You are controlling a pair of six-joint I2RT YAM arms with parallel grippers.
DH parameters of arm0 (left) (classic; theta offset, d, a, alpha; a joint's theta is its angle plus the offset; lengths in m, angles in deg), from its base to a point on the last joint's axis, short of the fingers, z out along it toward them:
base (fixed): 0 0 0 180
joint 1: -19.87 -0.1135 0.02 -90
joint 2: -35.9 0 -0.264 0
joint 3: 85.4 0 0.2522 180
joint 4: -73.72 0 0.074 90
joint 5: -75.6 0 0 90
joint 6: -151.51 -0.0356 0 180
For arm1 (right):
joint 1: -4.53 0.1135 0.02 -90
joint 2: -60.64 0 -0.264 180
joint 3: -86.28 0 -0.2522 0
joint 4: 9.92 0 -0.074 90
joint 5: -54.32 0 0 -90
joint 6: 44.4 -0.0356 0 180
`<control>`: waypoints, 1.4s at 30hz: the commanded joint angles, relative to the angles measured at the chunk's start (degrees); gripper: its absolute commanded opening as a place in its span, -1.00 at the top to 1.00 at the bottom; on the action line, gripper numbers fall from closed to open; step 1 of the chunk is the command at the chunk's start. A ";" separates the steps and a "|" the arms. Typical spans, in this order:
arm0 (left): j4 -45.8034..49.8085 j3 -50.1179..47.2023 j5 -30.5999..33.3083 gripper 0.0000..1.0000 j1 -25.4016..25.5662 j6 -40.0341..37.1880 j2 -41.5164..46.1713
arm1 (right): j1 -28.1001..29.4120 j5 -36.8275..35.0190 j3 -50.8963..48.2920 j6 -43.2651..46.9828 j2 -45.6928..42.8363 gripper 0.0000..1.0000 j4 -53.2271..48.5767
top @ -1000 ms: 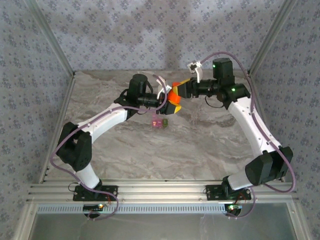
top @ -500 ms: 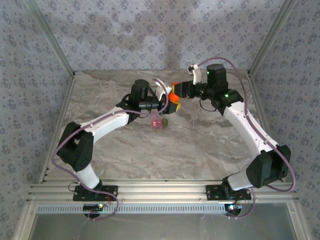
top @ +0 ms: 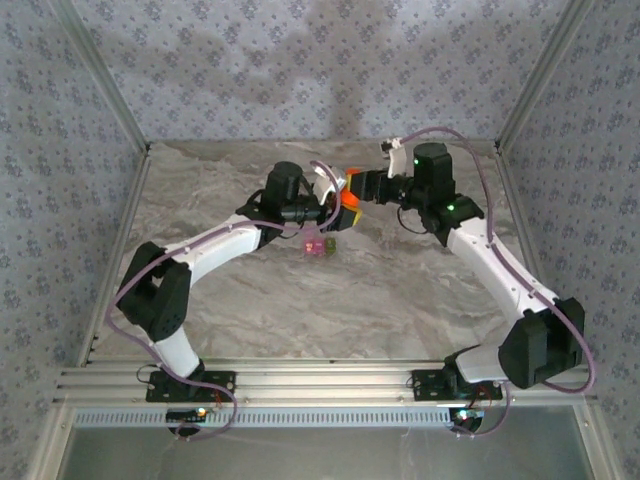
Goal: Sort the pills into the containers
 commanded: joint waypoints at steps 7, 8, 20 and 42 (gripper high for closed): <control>-5.34 -2.03 3.56 -0.32 2.09 -1.62 -0.31 | 0.97 -10.44 -7.66 0.67 0.79 0.30 0.15; -4.85 -2.08 3.71 -0.34 2.05 -1.89 -0.60 | 0.78 -10.72 -8.45 0.63 0.80 0.30 0.70; -5.44 -5.52 7.16 -0.40 1.30 -3.29 1.42 | -1.69 -24.75 -18.34 7.39 1.85 0.31 11.96; -8.32 -15.10 41.69 -0.73 -1.86 3.41 12.02 | -0.43 -46.18 -33.85 12.50 8.24 0.20 40.12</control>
